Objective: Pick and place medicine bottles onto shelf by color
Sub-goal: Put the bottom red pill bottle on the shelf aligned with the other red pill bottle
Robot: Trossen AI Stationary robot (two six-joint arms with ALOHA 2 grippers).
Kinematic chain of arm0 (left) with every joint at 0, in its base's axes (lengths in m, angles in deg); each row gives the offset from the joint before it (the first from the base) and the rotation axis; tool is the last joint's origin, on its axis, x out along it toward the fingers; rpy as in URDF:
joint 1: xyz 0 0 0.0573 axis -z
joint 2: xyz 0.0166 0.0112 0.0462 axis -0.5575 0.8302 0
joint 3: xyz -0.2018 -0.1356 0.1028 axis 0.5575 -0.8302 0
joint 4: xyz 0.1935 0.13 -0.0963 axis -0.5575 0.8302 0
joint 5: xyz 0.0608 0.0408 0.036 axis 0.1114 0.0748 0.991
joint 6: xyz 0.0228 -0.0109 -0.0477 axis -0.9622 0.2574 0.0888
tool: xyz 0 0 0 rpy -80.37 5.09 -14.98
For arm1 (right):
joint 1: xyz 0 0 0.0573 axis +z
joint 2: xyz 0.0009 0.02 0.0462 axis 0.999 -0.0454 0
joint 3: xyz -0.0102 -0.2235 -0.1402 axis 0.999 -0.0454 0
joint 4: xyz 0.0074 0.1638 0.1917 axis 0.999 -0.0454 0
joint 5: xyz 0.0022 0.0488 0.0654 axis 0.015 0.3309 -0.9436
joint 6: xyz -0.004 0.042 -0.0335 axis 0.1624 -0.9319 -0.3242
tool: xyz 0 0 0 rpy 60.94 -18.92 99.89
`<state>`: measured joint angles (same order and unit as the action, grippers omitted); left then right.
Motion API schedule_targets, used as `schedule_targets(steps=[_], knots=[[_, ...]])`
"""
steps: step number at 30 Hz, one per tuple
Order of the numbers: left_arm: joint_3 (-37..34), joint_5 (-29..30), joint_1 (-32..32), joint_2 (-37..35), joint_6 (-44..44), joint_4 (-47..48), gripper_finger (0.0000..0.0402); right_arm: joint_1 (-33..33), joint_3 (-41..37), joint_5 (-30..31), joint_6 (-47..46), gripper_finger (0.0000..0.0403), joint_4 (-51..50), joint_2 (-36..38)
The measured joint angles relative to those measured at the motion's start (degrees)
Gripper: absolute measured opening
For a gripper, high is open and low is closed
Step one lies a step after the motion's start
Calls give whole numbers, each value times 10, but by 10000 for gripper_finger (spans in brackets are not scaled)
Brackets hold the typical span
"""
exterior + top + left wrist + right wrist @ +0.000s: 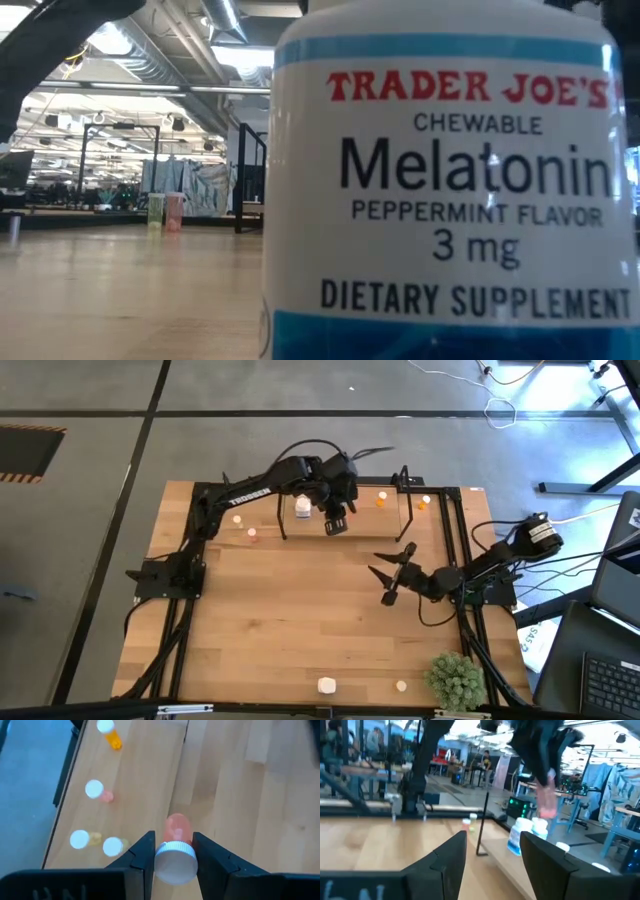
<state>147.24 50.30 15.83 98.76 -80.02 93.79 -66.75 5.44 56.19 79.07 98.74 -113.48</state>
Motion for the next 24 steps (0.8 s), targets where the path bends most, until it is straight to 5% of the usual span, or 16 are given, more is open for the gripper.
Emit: schedule_targets(steps=[16, 24], knots=[[1, 31, 25, 85, -120, -40, 101, 68, -1, 183, 152, 188, -5, 116], [0, 53, 25, 126, -131, -37, 101, 68, -1, 196, 194, 188, -5, 117]])
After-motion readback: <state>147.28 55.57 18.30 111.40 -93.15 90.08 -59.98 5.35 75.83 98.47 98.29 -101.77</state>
